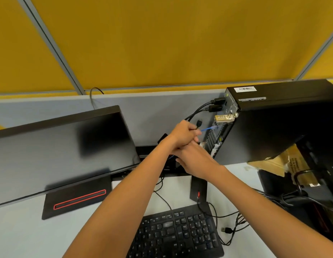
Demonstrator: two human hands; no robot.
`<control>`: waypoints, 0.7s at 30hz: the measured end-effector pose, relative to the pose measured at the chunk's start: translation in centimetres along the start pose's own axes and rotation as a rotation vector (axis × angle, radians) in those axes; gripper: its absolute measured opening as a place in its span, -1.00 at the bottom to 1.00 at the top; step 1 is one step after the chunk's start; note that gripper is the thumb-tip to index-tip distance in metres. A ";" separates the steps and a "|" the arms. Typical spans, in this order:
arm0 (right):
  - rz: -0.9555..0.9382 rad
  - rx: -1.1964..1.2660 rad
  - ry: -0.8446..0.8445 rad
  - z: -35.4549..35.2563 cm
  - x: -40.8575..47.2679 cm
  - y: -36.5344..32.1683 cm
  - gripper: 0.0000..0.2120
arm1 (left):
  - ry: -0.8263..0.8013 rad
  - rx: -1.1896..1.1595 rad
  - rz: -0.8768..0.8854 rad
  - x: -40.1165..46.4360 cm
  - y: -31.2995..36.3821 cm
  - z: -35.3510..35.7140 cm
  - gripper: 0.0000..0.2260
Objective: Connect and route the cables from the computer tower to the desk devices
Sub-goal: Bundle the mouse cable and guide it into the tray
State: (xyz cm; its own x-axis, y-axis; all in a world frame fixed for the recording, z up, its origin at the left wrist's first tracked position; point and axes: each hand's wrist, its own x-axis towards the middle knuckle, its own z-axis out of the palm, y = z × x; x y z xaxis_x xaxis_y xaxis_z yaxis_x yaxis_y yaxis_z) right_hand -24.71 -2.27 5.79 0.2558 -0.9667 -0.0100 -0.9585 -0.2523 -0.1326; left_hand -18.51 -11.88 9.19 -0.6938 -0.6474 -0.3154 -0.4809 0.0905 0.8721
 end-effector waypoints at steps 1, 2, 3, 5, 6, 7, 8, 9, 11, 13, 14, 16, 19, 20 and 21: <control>-0.003 0.041 0.025 -0.3 -0.6 0.1 -0.66 | 0.035 -0.003 0.041 0.2 -0.4 0.4 -0.81; 0.015 0.079 0.022 -0.9 -1.1 0.3 -0.64 | 0.053 0.015 0.084 0.4 -0.4 0.7 -0.80; 0.024 0.122 0.005 -1.7 -1.7 0.3 -0.64 | 0.078 0.033 0.129 0.4 -0.4 1.0 -0.79; 0.029 0.172 -0.109 -3.8 -2.1 0.6 -0.70 | 0.133 0.036 0.185 1.0 -0.3 1.4 -0.79; 0.025 0.171 -0.184 -5.0 -2.2 0.8 -0.75 | 0.145 0.041 0.178 1.4 -0.4 1.5 -0.80; 0.022 0.163 -0.233 -6.3 -2.2 0.9 -0.78 | 0.157 0.011 0.139 1.5 -0.3 1.7 -0.82; 0.019 0.153 -0.257 -7.8 -2.1 0.9 -0.79 | 0.181 0.052 0.124 1.9 -0.6 2.1 -0.81; 0.020 0.147 -0.255 -9.5 -1.9 1.0 -0.79 | 0.201 0.131 0.171 2.5 -1.1 2.7 -0.77; 0.019 0.147 -0.167 -12.5 -1.5 1.4 -0.80 | 0.227 0.184 0.220 3.3 -1.7 4.2 -0.74; 0.019 0.220 0.025 -14.9 -0.8 1.9 -0.80 | 0.276 0.117 0.196 2.9 -0.6 4.6 -0.92; 0.016 0.267 0.133 -15.8 -0.3 2.3 -0.81 | 0.330 0.102 0.216 2.8 -0.1 4.7 -0.95; 0.023 0.329 0.324 -16.8 0.8 3.3 -0.82 | 0.399 0.136 0.252 3.2 0.0 4.6 -0.90; 0.109 0.355 0.499 -16.9 2.4 6.0 -0.83 | 0.479 0.116 0.234 3.7 -0.4 5.1 -0.86; 0.152 0.345 0.529 -16.8 2.8 7.0 -0.83 | 0.502 0.105 0.209 3.7 -0.4 5.3 -0.86; 0.199 0.330 0.540 -16.5 3.2 8.1 -0.83 | 0.520 0.085 0.201 3.6 -0.4 5.5 -0.86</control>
State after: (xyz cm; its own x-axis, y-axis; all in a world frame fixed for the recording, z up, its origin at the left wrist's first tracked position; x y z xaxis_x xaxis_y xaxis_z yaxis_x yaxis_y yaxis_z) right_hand -33.72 -8.14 21.01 -0.1037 -0.9009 0.4215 -0.8702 -0.1230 -0.4770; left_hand -23.80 -10.13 5.67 -0.4307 -0.8971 0.0988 -0.4228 0.2973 0.8561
